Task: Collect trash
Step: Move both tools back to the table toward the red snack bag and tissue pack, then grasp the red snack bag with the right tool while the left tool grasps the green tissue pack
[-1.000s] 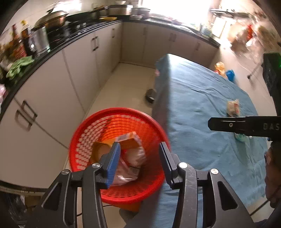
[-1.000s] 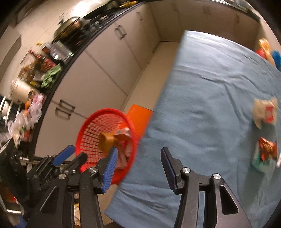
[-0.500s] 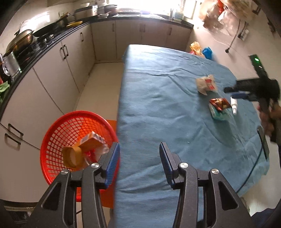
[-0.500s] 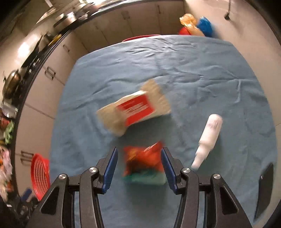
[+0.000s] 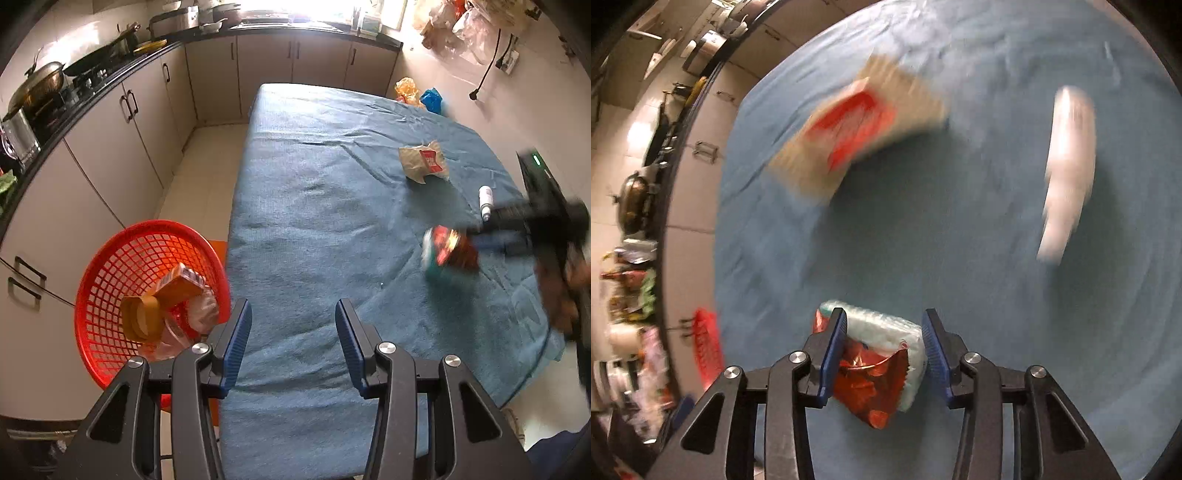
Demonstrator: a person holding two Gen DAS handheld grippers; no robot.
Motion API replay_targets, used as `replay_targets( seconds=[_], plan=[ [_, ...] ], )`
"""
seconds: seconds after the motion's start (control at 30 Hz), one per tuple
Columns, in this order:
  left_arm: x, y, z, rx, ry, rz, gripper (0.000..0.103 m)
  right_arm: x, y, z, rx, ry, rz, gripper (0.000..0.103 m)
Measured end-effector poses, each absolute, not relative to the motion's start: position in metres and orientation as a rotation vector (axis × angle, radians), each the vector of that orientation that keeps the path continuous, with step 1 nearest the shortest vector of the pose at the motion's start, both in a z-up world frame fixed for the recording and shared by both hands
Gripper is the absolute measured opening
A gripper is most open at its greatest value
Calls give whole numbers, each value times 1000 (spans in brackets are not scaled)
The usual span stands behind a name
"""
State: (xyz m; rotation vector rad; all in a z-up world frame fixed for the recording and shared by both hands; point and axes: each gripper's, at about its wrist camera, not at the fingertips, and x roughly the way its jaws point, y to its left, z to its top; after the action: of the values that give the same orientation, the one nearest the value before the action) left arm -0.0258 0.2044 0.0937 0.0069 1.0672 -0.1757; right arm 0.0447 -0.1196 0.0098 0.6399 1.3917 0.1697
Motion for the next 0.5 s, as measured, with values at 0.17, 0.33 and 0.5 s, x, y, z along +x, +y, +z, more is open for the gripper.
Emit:
replay_targets(
  seconds=[0.17, 0.33, 0.5],
  plan=[
    [-23, 210, 93, -17, 1061, -178, 46, -7, -79, 25, 666, 1439, 293, 46],
    [-21, 216, 90, -38, 1065, -171, 47, -10, -54, 65, 257, 1337, 319, 53],
    [-23, 224, 94, -52, 1051, -153, 47, -17, -20, 79, 90, 1294, 448, 53]
  ],
)
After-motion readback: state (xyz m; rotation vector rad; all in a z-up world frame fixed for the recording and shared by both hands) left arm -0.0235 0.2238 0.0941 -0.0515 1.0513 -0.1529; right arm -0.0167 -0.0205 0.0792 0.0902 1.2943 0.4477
